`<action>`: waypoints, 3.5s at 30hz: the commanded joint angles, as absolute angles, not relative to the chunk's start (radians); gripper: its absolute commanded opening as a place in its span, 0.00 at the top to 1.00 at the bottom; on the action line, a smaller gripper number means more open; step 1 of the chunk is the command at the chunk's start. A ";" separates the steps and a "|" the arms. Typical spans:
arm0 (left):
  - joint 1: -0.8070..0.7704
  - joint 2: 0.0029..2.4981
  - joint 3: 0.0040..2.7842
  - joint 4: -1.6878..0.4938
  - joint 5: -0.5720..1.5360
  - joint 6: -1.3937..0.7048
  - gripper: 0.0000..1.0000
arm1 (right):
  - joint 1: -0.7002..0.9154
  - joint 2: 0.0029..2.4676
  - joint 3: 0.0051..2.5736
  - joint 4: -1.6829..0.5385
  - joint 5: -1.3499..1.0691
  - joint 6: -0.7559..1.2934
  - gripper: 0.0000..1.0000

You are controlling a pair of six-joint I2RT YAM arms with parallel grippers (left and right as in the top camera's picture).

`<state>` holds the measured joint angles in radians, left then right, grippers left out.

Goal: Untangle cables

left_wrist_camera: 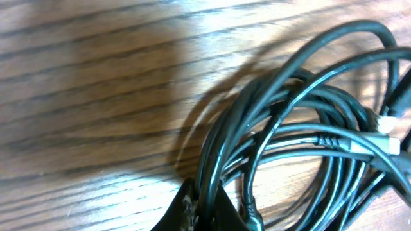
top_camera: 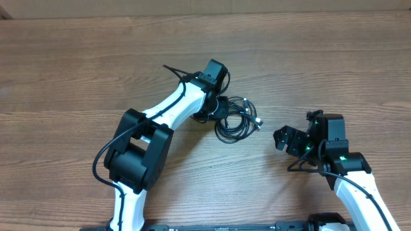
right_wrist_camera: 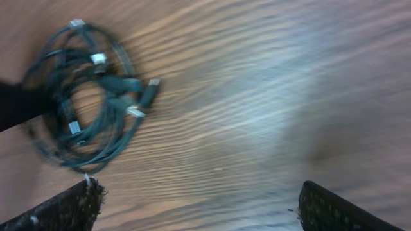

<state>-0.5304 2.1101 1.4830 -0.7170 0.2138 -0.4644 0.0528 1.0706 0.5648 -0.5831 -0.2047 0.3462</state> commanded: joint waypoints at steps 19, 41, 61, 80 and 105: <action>-0.570 1.892 1.536 -0.871 0.660 0.189 0.96 | 0.051 1.059 0.592 -0.493 -0.370 0.280 0.07; -0.571 1.892 1.536 -0.856 0.849 0.214 0.96 | 0.051 1.252 0.590 -0.514 -0.391 0.280 0.75; -0.569 1.892 1.536 -0.879 0.730 0.208 0.96 | 0.051 1.253 0.590 -0.645 -0.010 0.576 0.96; -0.480 1.892 1.536 -0.947 0.599 0.142 0.96 | 0.051 1.253 0.590 -0.690 0.110 0.683 0.53; -0.463 1.889 1.536 -1.008 1.188 0.550 0.96 | 0.051 1.253 0.590 -0.446 -0.622 0.178 0.12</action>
